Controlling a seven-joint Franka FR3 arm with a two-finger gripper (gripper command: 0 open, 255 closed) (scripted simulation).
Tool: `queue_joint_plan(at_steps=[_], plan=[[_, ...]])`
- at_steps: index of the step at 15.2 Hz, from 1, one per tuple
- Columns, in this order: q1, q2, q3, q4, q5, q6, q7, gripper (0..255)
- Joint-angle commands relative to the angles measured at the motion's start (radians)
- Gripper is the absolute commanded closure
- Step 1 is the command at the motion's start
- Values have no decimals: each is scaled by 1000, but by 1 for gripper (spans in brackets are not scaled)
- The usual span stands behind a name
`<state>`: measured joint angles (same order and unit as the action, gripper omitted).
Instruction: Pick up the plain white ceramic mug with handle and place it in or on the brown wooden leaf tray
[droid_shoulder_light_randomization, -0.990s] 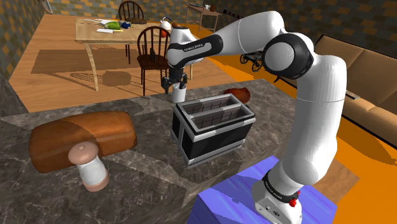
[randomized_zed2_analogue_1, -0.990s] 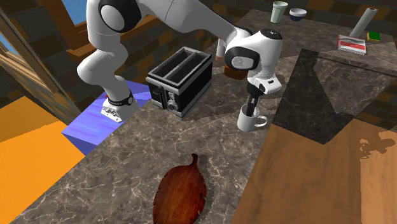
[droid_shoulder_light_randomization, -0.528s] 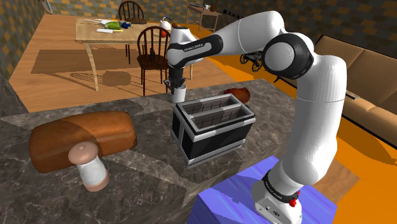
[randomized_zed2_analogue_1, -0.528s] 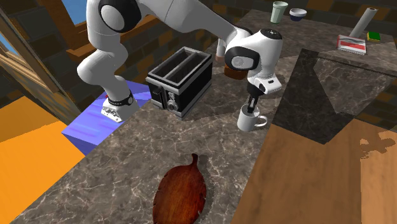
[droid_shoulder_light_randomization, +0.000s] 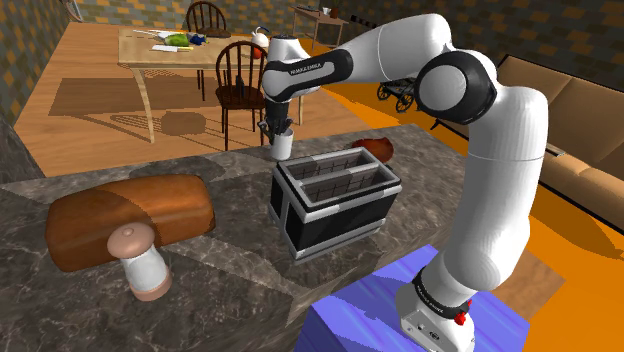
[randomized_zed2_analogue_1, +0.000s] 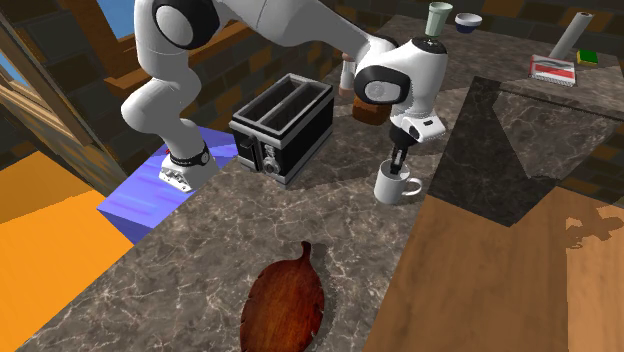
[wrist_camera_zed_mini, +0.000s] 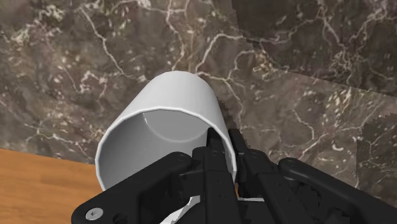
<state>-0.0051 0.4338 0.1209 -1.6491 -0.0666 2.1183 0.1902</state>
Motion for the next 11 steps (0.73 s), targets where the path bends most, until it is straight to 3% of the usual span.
queue_joint_plan(at_steps=[1, 11], plan=[[0, -10, 1, 11, 2, -22, -1, 255], [-1, -49, 4, 90, 9, -139, -6, 255]])
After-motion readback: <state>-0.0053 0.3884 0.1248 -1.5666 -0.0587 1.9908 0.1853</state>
